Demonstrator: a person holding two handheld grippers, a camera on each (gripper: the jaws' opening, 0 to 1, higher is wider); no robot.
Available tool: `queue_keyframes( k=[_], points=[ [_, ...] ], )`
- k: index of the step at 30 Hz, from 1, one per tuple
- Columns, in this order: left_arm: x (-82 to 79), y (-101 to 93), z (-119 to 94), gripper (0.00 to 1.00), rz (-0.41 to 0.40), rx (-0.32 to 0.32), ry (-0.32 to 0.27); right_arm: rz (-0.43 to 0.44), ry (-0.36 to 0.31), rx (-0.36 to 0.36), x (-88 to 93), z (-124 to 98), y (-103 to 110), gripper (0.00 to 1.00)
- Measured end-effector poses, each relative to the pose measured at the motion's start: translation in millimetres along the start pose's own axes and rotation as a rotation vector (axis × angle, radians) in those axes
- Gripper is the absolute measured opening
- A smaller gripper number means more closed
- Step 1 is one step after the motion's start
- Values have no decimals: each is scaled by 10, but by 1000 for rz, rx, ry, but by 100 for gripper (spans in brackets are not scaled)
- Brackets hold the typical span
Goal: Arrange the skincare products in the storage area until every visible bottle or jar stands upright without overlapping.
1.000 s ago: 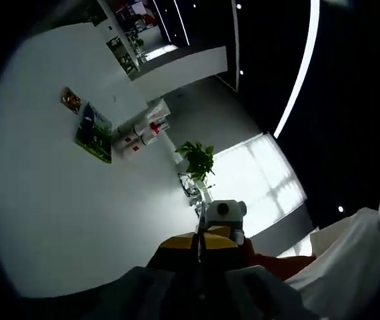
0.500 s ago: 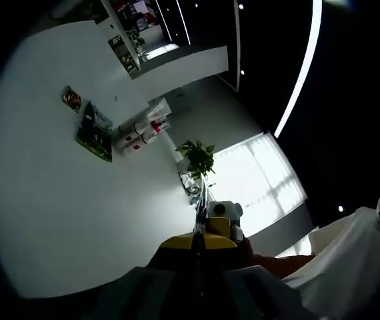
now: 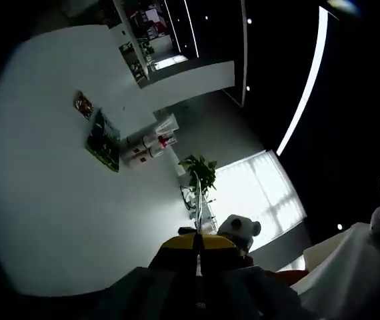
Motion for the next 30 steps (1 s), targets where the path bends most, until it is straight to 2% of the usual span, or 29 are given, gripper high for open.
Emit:
queue_keyframes(
  k=[1,4,7,10,11,12,13,14,15,16,17,18,20,23,25,27,30],
  points=[
    [-18,9,-10,1,-5,1,-13,-31,8,26,5,-24,-1,35],
    [-53,69,-6,1,-28,-8,-35,-124,63,173,54,-142,-100,38],
    [-50,125,42,1,-62,-22,-28,-236,112,289,152,-196,-133,44],
    [-58,151,80,1,-69,-24,-29,-272,114,367,306,-136,-175,45],
    [-69,179,92,1,-85,-27,-40,-289,142,402,365,-80,-200,45],
    [-77,198,99,1,-99,-25,-45,-352,200,434,372,-65,-229,44],
    [-94,229,106,1,-119,-21,-56,-426,211,461,326,-51,-243,41],
    [-101,239,108,1,-125,-20,-61,-420,206,469,322,-47,-252,35],
    [-115,262,122,1,-142,-17,-71,-391,210,436,353,-39,-257,28],
    [-125,277,134,1,-150,-17,-72,-380,216,421,370,-39,-259,28],
    [-152,320,143,1,-162,-28,-73,-331,217,429,395,-54,-303,31],
    [-177,354,147,1,-174,-42,-74,-317,210,433,388,-56,-338,37],
    [-258,427,150,1,-175,-71,-69,-229,210,428,409,-72,-406,40],
    [-368,522,167,1,-174,-112,-51,-245,178,450,381,-127,-433,39],
    [-432,570,190,1,-171,-141,-36,-277,204,485,398,-116,-455,42],
    [-513,626,200,1,-172,-158,-37,-318,226,531,408,-109,-482,48],
    [-634,757,187,1,-172,-183,-30,-322,241,523,444,-100,-491,49]
  ],
)
Point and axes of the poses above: the point that each gripper's makers call its tool centre point, and the gripper's own axes: z roughly forward along the fingers, y roughly to its left, x roughly out of its underside, the point moved 6 cm from there along -z, roughly backward along the fingers, and after that the axes turned 15 degrees about y, right-handed, at the moved point
